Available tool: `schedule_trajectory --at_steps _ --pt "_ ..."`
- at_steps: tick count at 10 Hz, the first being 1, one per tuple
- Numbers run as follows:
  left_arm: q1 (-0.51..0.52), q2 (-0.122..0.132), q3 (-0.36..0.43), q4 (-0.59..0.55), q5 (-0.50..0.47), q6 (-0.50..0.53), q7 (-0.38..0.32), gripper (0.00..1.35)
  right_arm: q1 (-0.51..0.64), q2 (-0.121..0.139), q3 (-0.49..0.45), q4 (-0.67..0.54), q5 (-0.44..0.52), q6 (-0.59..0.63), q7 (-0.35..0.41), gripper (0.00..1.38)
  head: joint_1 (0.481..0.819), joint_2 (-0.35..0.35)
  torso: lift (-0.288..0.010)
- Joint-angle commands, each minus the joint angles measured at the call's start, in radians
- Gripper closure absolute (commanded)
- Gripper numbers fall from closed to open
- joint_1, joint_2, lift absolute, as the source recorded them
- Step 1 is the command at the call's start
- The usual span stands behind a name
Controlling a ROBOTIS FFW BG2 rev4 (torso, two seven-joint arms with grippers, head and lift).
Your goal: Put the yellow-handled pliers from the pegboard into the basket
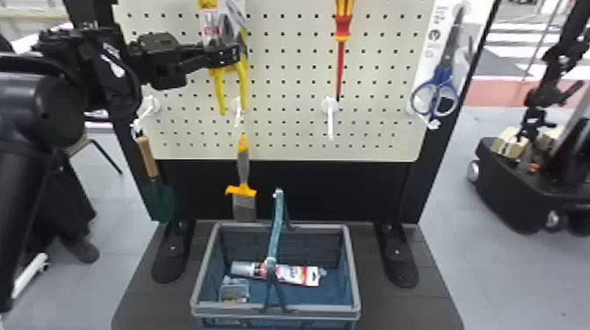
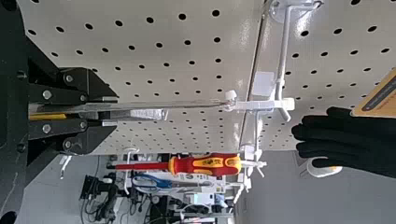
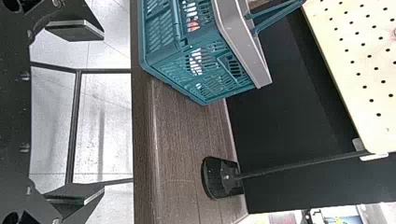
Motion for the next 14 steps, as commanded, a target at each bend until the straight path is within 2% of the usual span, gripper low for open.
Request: schedule_trajectory --at_steps 1,8,14 --pt "0.002 0.0 0.0 0.0 0.001 0.0 0.0 1.11 -0.001 0.001 0.0 0.0 0.0 0.0 0.0 0.15 0.549 0.0 -0.1" --pt "0.002 -0.003 -0.003 0.0 0.008 0.002 0.0 1.11 -0.001 0.001 0.0 0.0 0.0 -0.002 0.0 0.15 0.549 0.0 -0.1" --pt "0.026 -0.014 0.025 -0.106 -0.009 0.032 0.003 1.11 0.006 0.001 0.0 -0.012 -0.002 -0.002 0.0 0.15 0.549 0.0 -0.1"
